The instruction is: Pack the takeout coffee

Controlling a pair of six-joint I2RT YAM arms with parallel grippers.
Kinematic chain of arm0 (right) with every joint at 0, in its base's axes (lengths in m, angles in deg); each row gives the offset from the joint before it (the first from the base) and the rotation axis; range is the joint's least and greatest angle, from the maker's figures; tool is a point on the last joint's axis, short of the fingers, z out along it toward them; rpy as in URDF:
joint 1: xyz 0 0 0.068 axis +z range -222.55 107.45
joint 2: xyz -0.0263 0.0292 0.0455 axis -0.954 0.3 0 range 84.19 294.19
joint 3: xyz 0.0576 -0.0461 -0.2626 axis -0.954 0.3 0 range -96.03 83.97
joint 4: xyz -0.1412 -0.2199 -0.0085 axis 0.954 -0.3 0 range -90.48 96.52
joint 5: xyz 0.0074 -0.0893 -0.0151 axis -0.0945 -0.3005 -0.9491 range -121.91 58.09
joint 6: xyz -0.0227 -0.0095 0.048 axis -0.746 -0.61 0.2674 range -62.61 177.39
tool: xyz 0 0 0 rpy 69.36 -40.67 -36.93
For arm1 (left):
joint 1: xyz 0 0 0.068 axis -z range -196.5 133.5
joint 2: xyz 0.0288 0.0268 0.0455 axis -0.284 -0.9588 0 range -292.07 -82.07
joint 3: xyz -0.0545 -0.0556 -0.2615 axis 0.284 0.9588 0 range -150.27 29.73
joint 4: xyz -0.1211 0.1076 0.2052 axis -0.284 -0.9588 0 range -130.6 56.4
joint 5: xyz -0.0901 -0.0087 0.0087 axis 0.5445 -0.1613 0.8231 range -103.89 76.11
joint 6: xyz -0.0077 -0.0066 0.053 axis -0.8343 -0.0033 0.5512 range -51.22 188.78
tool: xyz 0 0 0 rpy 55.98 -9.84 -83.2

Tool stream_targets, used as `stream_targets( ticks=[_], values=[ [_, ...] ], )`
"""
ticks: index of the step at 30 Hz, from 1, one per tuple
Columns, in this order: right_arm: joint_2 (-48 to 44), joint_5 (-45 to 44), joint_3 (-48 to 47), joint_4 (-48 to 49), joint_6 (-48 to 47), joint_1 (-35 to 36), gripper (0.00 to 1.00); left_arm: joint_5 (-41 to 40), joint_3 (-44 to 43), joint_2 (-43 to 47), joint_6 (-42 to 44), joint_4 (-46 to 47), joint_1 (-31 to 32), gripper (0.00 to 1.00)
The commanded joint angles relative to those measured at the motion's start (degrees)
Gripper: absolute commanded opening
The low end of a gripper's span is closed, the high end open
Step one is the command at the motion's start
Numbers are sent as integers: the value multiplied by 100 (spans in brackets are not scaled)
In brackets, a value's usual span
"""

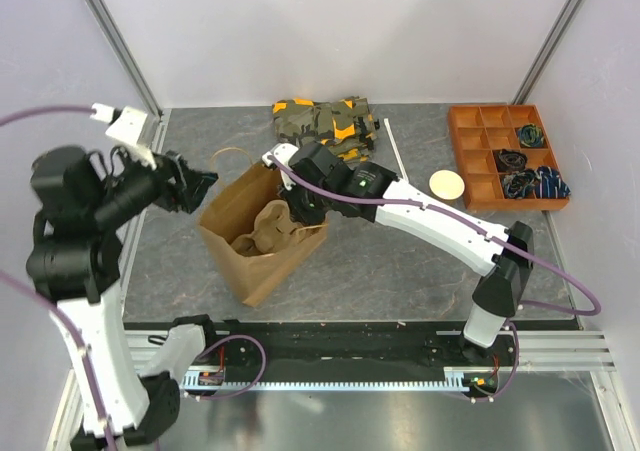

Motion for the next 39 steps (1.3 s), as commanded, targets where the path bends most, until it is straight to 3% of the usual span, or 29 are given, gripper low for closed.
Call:
stream_targets(
  ticks=[1,8,12,19,20,22,27,29,32,34,36,39],
  values=[
    [-358,0,309,201,-285,16,0,381,-211,-760,774,-1037,6,74],
    [-561,-79,477,307,-241,16,0,477,105,-910,791,-685,-3,74],
    [-535,-123,223,219,4,16,0,513,859,-132,758,-511,-3,76],
    [-228,-457,-376,-106,462,16,0,-1005,914,408,-955,-1229,-3,73],
    [-201,-518,-384,-132,523,16,0,-1626,923,417,-1036,-1430,-29,75],
    [-148,-458,-384,-159,585,7,0,-2052,897,452,-993,-1538,-222,75],
    [159,-352,-638,-317,577,-19,0,-1686,818,636,-966,-2082,-196,78],
    [299,-378,-744,-405,646,-54,0,-1133,730,698,-992,-2258,-187,79],
    [458,-343,-946,-484,804,-142,0,-1104,1219,707,-1264,-2276,-231,77],
    [520,-247,-1087,-502,858,-186,0,-975,1519,698,-1528,-2215,-249,68],
    [599,-177,-1184,-502,875,-186,0,-519,1845,786,-1808,-1822,-257,66],
    [722,-176,-1385,-642,902,-186,0,283,2153,979,-1767,-1319,-266,71]
  ],
)
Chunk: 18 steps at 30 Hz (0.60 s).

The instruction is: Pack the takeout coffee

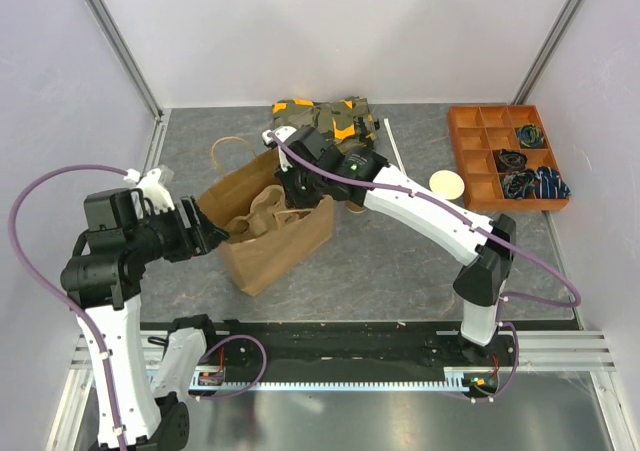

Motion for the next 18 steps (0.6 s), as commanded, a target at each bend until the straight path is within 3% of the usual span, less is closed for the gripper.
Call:
stream_targets(
  ticks=[1,4,7,13,18],
  values=[
    [136,64,-446,-192,176,-13,0,783,348,173,-389,550,-28,71],
    [75,-23,-385,-210,255,-13,0,378,401,199,-503,1181,-37,73],
    [48,-15,-367,-184,282,-13,0,482,497,322,-854,1753,-28,72],
    [215,64,-473,-201,580,-101,0,-63,919,-142,-969,1528,-19,56],
    [294,372,-631,-166,703,-198,0,95,963,-38,-969,1614,-19,64]
  ],
)
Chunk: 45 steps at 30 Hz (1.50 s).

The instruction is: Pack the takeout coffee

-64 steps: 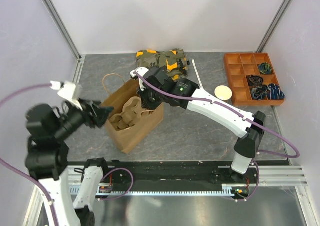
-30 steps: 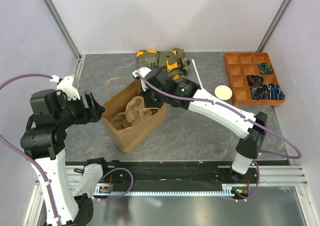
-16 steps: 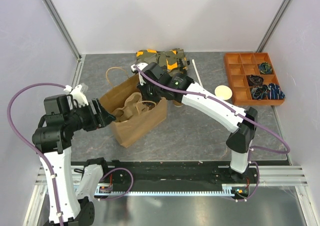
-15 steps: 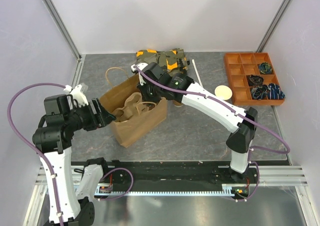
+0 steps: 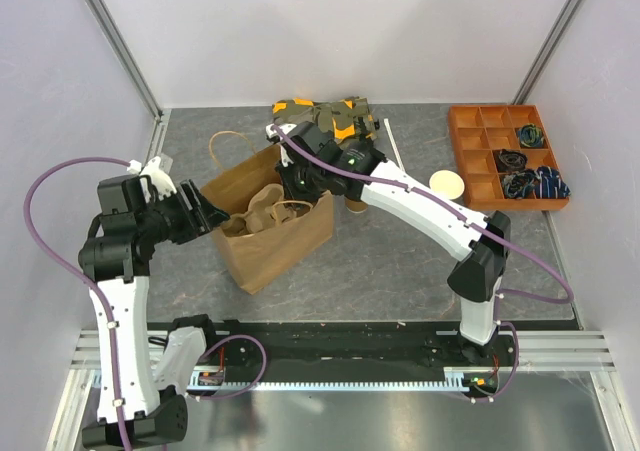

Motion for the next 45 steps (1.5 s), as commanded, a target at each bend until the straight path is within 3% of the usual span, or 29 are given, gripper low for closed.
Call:
stream_targets(
  ticks=[1,5,7,12,20,32,40,45],
  values=[
    [85,180,-338,35,262,-67,0,1,11,102,-230,277,-19,64],
    [155,136,-382,44,332,-67,0,62,81,14,-274,383,-19,52],
    [164,74,-382,27,350,-67,0,194,133,31,-274,506,-19,41],
    [155,-224,-374,-35,368,-67,0,695,151,242,15,874,-2,3],
    [15,434,-66,588,324,-163,0,1599,10,339,859,1025,51,2],
    [-126,294,382,861,34,-120,0,1943,819,831,1166,972,42,2],
    [-522,1295,1295,1871,-239,-111,0,2207,758,972,1694,1113,42,2],
    [-311,1032,1209,1828,-326,-102,0,2321,880,902,1686,1113,42,2]
  ],
)
